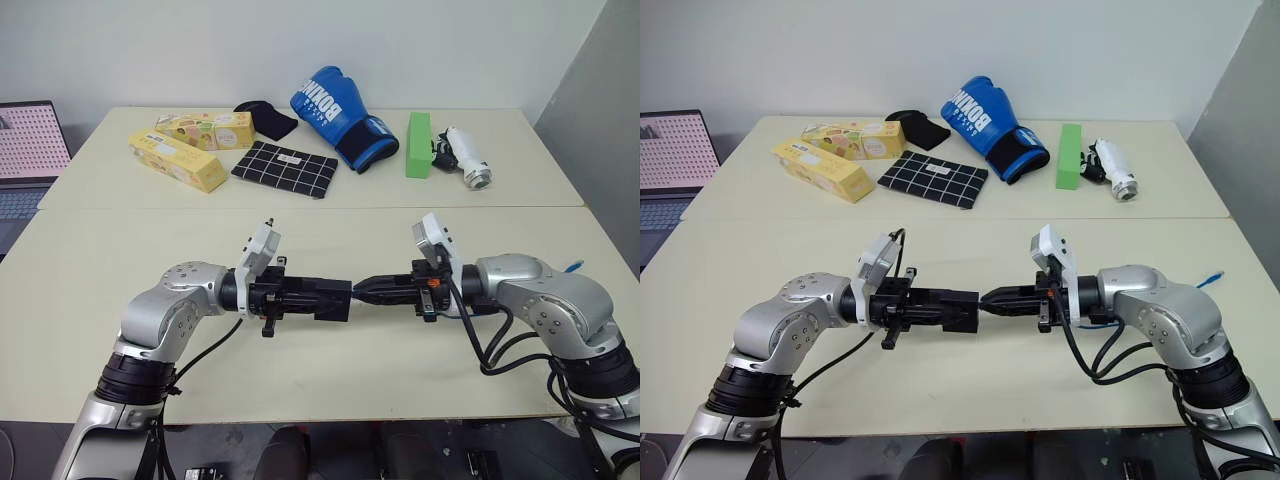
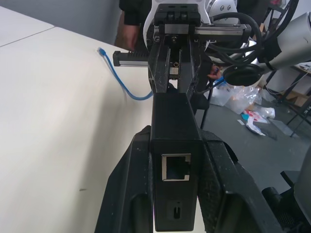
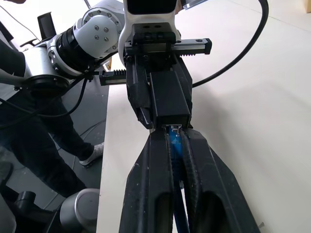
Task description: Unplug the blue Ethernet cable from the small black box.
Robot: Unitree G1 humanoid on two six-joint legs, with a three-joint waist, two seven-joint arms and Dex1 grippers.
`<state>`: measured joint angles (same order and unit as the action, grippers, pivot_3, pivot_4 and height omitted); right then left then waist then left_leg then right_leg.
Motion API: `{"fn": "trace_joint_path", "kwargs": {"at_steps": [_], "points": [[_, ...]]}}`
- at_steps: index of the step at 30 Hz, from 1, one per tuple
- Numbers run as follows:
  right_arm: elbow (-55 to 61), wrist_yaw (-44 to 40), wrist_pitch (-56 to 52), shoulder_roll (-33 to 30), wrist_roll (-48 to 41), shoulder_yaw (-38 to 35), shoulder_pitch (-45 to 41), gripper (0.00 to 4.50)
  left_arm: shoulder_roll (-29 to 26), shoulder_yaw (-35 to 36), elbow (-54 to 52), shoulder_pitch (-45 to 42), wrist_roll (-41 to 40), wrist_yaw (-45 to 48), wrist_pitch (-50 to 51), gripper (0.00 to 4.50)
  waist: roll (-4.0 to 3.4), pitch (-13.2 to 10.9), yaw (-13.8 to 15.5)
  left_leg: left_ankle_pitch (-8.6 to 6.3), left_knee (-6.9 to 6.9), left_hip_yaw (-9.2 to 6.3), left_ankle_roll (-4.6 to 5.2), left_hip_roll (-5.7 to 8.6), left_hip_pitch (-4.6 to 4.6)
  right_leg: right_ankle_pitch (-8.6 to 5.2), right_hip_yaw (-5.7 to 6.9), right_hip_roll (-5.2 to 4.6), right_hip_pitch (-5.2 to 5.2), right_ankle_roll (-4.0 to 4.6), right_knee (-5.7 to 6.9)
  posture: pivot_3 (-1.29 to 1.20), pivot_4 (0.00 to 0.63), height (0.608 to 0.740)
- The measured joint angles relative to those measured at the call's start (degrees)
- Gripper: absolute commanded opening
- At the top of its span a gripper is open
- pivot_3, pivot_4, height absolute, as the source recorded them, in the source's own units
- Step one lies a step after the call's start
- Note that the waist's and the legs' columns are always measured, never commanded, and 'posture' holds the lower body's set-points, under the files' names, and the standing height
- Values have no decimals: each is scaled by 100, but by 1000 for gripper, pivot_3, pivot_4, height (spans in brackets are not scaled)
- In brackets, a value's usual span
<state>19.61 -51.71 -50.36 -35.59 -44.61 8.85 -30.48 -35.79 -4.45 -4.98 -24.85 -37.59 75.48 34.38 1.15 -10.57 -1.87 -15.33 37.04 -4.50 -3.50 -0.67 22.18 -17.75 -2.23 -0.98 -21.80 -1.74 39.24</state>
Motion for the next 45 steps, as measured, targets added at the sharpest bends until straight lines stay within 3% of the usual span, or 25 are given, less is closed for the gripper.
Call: {"fn": "trace_joint_path", "kwargs": {"at_steps": [5,7,16,45], "points": [[63,326,-338,312,-473,-397,-54,2284,-29,32,0,22,-4,3,21,793,0,0,3,0,-1,-2,0,-2,2,0,1,0,0,0,-1,0,150,740],[69,345,-433,303,-598,-501,-60,2486,-29,32,1,21,-5,6,23,793,0,0,4,0,-1,-1,0,-1,4,0,1,-2,0,0,-2,0,150,740],[107,445,-640,55,-548,-520,203,2486,-9,30,14,-23,-30,69,22,793,0,0,4,0,-1,1,0,1,10,0,4,1,-2,0,-6,0,150,740],[357,870,-892,441,-613,-352,356,2486,111,30,172,-34,-32,146,-9,793,0,0,3,0,2,-3,0,0,35,0,5,0,-26,0,-3,0,150,740]]}}
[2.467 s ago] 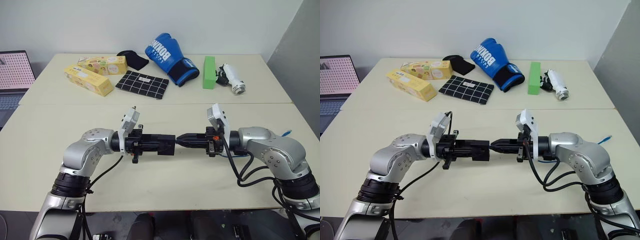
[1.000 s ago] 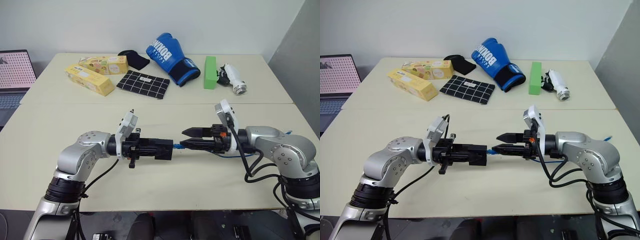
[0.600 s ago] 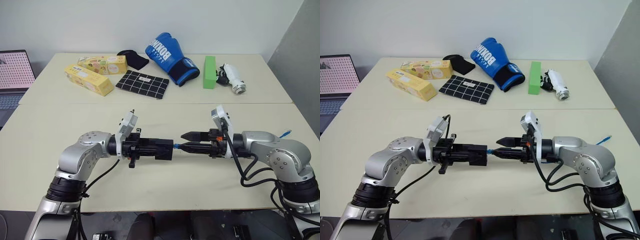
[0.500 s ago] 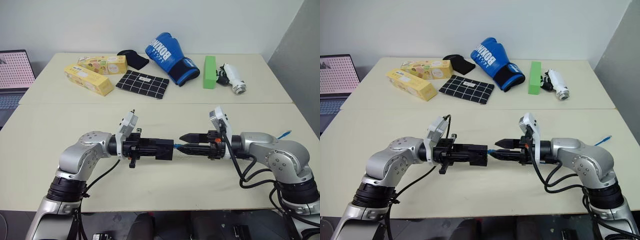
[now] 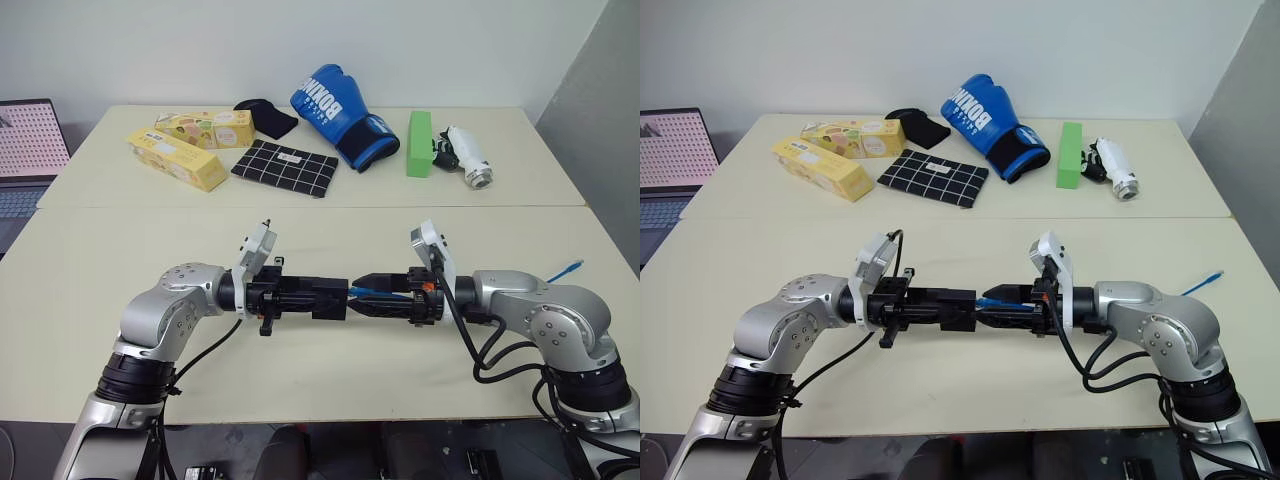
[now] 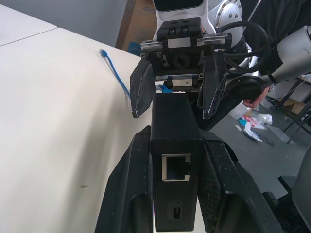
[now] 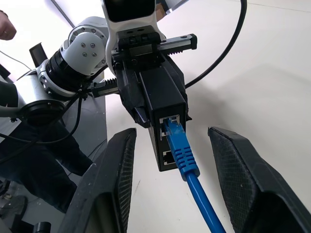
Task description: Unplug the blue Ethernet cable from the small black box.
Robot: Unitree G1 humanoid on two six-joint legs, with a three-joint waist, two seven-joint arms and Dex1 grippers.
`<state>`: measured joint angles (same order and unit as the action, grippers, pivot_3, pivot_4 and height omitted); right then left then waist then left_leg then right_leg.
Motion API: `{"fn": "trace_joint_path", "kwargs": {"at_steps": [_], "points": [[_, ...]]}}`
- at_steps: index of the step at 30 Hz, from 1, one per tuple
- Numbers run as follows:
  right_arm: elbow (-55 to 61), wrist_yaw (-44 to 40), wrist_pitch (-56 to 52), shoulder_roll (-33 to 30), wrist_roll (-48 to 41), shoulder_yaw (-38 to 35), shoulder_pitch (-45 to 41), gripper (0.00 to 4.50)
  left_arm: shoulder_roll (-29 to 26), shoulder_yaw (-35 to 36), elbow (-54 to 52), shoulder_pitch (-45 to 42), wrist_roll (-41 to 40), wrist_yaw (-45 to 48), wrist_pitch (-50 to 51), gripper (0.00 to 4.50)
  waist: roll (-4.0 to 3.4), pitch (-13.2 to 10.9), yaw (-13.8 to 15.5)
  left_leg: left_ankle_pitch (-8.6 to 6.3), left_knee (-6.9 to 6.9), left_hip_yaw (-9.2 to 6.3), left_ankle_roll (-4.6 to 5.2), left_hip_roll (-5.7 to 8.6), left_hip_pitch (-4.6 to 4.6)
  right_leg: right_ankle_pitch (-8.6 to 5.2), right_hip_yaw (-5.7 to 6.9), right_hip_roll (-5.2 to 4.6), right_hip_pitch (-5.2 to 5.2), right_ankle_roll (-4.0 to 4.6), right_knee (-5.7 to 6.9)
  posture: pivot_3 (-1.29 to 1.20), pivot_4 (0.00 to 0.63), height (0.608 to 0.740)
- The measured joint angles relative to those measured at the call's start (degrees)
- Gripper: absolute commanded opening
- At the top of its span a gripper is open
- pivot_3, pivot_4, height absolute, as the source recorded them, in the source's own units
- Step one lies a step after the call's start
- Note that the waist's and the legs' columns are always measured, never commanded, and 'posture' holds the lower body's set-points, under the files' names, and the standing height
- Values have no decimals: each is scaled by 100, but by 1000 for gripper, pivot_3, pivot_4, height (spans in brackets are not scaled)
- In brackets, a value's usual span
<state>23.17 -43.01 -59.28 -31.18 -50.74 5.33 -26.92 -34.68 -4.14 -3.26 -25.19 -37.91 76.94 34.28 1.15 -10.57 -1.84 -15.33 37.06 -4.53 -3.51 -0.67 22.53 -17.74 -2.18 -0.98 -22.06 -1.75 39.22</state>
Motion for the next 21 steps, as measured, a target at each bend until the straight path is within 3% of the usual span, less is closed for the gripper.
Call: {"fn": "trace_joint_path", "kwargs": {"at_steps": [12,21], "points": [[2,-30,10,-37,39,33,-1,76,9,0,83,0,3,30,-62,793,0,0,0,0,0,0,0,0,2,0,0,0,-2,0,1,0,150,740],[3,-166,43,-84,61,58,-14,77,3,-5,74,3,-10,120,-52,793,0,0,0,0,0,0,0,0,2,0,1,0,-2,0,1,0,150,740]]}}
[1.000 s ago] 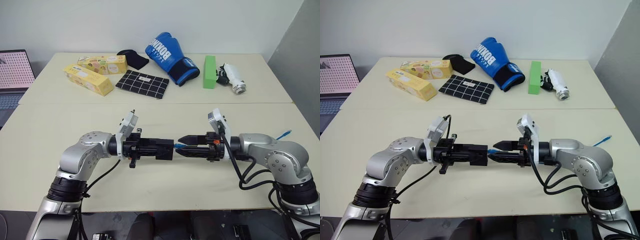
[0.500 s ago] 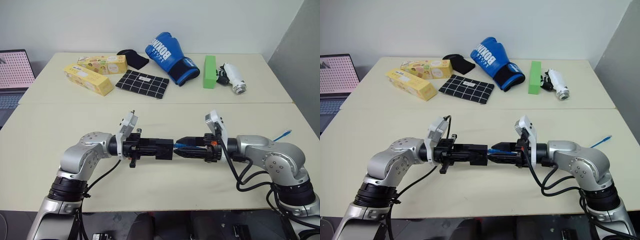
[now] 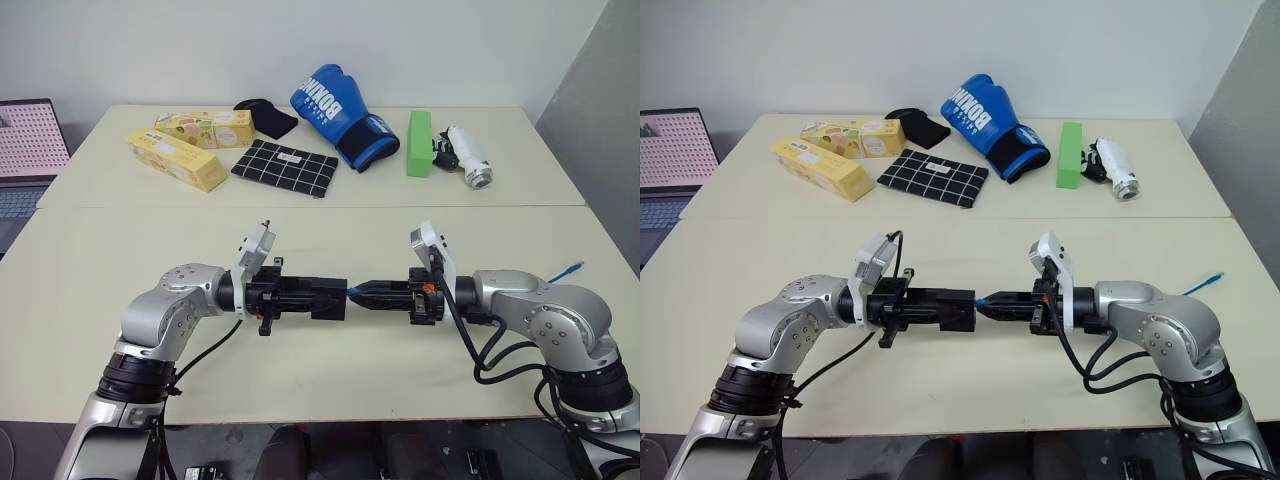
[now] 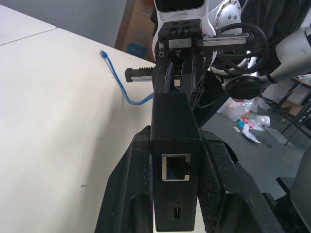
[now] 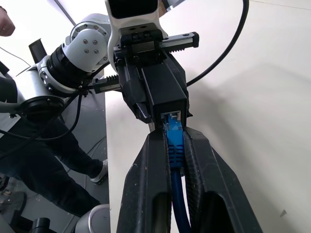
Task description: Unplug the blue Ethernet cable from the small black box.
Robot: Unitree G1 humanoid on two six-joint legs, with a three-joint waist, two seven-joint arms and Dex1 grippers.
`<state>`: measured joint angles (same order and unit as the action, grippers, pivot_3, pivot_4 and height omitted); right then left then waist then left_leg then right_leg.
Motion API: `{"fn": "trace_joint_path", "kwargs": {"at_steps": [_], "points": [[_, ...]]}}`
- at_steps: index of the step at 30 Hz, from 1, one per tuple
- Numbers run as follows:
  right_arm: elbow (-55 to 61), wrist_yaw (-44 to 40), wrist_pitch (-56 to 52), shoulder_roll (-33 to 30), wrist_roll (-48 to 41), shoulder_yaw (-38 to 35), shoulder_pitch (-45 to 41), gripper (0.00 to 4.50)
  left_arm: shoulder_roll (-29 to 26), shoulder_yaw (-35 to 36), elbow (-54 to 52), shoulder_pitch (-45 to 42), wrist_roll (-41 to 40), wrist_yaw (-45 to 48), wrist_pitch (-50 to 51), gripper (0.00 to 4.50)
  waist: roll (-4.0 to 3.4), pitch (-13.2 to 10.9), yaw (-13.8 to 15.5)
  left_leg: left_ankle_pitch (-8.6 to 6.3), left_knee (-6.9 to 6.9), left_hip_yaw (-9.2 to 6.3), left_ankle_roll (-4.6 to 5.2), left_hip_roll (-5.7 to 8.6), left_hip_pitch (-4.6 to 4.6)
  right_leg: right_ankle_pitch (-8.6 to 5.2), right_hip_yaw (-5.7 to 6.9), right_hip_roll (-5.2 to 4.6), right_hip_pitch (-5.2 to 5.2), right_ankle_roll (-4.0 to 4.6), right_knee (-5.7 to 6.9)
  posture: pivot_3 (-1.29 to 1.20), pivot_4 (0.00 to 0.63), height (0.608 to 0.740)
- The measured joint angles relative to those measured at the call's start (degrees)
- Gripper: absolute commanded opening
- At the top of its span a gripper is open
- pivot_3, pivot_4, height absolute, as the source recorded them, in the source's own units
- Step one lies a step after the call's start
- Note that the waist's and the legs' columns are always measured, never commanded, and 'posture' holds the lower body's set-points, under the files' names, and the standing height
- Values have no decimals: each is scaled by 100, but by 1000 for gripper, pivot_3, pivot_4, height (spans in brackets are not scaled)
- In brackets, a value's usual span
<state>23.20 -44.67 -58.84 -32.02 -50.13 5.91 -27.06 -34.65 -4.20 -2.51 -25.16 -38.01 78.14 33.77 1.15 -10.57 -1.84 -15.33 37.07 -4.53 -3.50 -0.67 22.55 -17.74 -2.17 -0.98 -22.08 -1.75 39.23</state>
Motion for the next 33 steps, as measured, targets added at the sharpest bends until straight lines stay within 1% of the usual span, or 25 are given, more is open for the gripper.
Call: {"fn": "trace_joint_path", "kwargs": {"at_steps": [7,10,12,17,18,21,25,27,28,29,31,33], "points": [[-52,-276,-188,-111,-124,27,-112,77,-110,-15,-187,71,-49,130,77,793,0,0,0,0,0,0,0,0,0,0,0,0,-1,0,1,0,150,740],[-125,-421,-242,-313,-154,27,-114,76,-188,-5,-180,151,-36,127,72,793,0,0,0,0,1,1,0,0,1,0,-1,0,-1,0,1,0,150,740],[-300,-515,-271,-568,-131,-128,-111,75,-379,87,-113,323,17,120,72,793,0,0,-2,0,0,1,0,0,0,0,-1,0,-2,0,1,0,150,740],[-534,-516,-93,-596,27,-206,-94,75,-456,335,-114,567,14,-39,72,793,0,0,-1,0,0,3,0,0,1,0,-2,0,-3,0,2,0,150,740],[-711,-412,98,-517,217,-239,-109,75,-457,405,-119,621,12,-117,77,793,1,0,-4,0,1,4,0,0,0,0,-3,0,-3,0,3,0,150,740],[-1647,271,1058,-125,1248,-214,-374,75,-441,515,-152,709,1,-341,96,793,0,0,-7,0,6,12,0,1,-1,1,-11,-3,-12,-1,20,0,150,740],[-3390,1715,2577,512,2933,-42,-932,75,-312,612,-295,756,-16,-726,126,793,1,1,-13,2,8,28,-2,0,2,0,-13,-3,-21,0,34,0,150,740],[-3998,2067,2989,720,3361,-23,-1016,75,-240,613,-395,749,-17,-890,129,793,1,1,-5,2,6,26,-3,-3,7,0,-11,-4,-23,0,31,0,150,740],[-4214,2117,3117,793,3491,-16,-1017,75,-210,617,-417,751,-18,-967,140,793,1,1,0,3,6,26,-4,-4,10,0,-10,-6,-24,0,30,0,150,740],[-4386,2130,3193,848,3578,-14,-1017,635,-183,617,-433,752,-17,-1048,152,793,1,1,-1,3,6,27,-4,-4,14,0,-11,-7,-25,0,28,0,150,740],[-4587,2099,3282,899,3705,-14,-1013,972,-132,617,-499,763,-16,-1225,183,793,1,1,-5,2,8,28,-4,-2,15,0,-14,-10,-26,0,26,0,150,740],[-4592,2040,3303,902,3753,-34,-1006,1489,-91,631,-605,787,-25,-1393,211,793,1,1,-7,2,9,26,-3,-2,12,0,-15,-11,-24,0,27,0,150,740]]}}
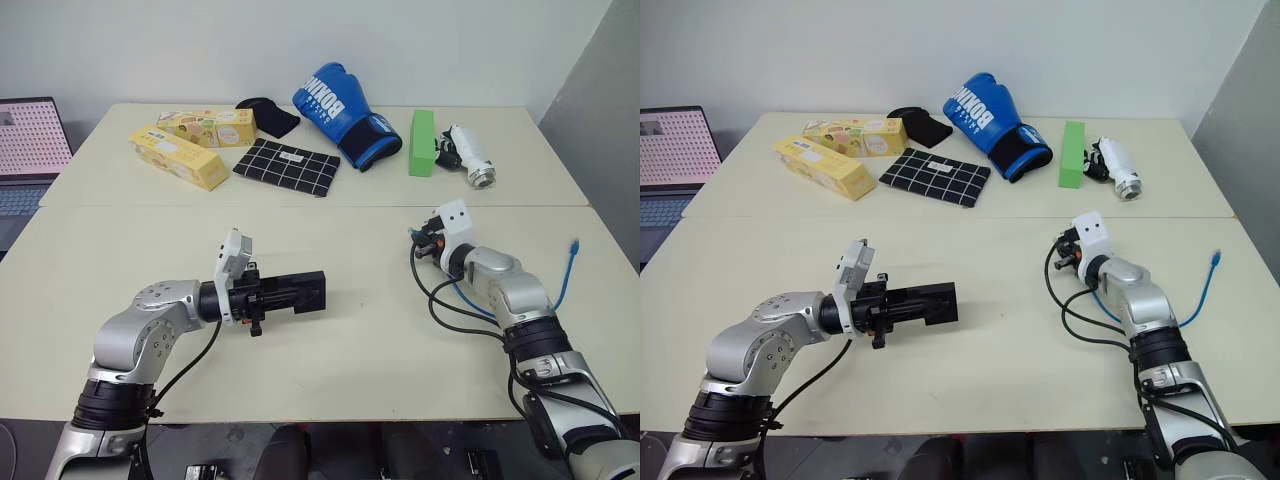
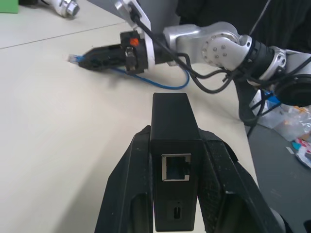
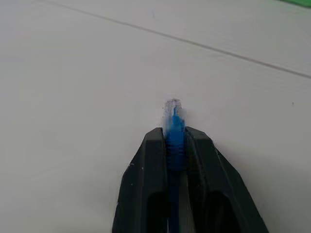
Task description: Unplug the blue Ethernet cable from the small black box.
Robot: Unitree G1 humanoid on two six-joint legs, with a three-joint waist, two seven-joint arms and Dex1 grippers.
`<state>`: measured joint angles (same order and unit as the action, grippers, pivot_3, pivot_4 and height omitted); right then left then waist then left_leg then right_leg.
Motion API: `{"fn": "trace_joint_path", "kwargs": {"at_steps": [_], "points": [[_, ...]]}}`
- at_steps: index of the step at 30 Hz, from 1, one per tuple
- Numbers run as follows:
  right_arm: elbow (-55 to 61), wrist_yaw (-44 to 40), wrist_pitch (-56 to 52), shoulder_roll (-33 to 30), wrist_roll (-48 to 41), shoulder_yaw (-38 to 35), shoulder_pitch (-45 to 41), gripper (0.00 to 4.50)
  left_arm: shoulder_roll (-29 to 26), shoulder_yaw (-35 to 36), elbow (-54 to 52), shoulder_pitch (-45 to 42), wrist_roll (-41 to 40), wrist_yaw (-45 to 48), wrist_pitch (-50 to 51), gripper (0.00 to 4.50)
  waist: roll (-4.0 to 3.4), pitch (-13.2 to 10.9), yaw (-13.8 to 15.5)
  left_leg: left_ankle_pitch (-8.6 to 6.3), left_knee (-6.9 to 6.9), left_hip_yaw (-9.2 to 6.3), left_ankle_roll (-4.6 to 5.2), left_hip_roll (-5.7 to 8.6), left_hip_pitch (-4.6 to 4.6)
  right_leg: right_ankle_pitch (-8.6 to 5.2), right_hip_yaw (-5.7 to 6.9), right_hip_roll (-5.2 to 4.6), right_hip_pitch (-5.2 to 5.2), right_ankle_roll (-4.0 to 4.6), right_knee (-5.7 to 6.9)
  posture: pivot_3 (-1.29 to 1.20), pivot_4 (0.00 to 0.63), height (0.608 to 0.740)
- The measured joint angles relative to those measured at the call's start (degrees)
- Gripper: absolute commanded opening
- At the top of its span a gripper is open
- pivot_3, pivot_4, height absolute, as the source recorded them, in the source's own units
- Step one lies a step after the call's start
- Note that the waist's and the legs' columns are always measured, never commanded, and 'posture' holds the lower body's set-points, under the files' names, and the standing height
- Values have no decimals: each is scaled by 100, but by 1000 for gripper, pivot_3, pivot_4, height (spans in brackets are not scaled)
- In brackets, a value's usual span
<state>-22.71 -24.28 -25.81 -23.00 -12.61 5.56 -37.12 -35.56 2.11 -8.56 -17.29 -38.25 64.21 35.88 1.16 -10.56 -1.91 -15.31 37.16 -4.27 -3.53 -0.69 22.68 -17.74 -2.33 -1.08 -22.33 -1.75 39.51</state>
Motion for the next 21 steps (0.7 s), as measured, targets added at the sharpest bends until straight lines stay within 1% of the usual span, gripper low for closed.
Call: {"fn": "trace_joint_path", "kwargs": {"at_steps": [3,6,7,9,11,12,14,17,21], "points": [[85,-117,-36,-19,-1,-63,43,2202,61,67,-63,76,-122,-168,116,793,0,0,-1,0,0,-1,1,-1,-2,0,3,2,0,0,6,0,150,740],[499,-350,-172,-185,-51,-189,216,2920,122,175,-66,145,-140,-421,123,793,-1,0,3,0,0,-3,1,-1,-1,0,5,2,0,0,6,0,150,740],[673,-458,-229,-240,-120,-232,267,3130,150,241,-60,157,-110,-510,77,793,-1,0,4,0,1,-5,1,-1,-1,0,4,2,0,0,6,0,150,740],[1181,-805,-341,-427,-283,-263,356,3569,200,307,-2,177,175,-733,-361,793,-2,0,8,-1,0,-6,1,0,-3,0,2,2,0,0,5,0,150,740],[1748,-1302,-324,-733,-450,-260,502,3569,414,408,207,197,627,-1085,-1085,793,-4,1,20,-1,0,-8,1,0,-4,0,3,1,2,0,1,0,150,740],[2065,-1594,-309,-871,-542,-263,546,3569,577,507,434,188,920,-1412,-1526,793,-3,1,22,-1,0,-8,1,1,-3,0,6,1,3,0,-1,0,150,740],[2662,-2035,-317,-997,-798,-250,587,3569,801,659,902,149,1379,-1939,-2275,793,-3,1,5,-1,0,-12,2,1,-5,0,2,0,3,0,-1,0,150,740],[3330,-2440,-310,-1022,-861,112,489,3569,1019,879,1828,-82,2051,-2724,-3501,793,-2,2,-3,-1,1,-14,2,5,-9,1,4,1,3,1,1,0,150,740],[3462,-2540,-268,-796,-534,773,205,3569,1253,1198,2982,-307,2522,-3599,-4704,793,-2,2,12,-1,5,-17,2,3,-9,1,7,-1,2,1,5,0,150,740]]}}
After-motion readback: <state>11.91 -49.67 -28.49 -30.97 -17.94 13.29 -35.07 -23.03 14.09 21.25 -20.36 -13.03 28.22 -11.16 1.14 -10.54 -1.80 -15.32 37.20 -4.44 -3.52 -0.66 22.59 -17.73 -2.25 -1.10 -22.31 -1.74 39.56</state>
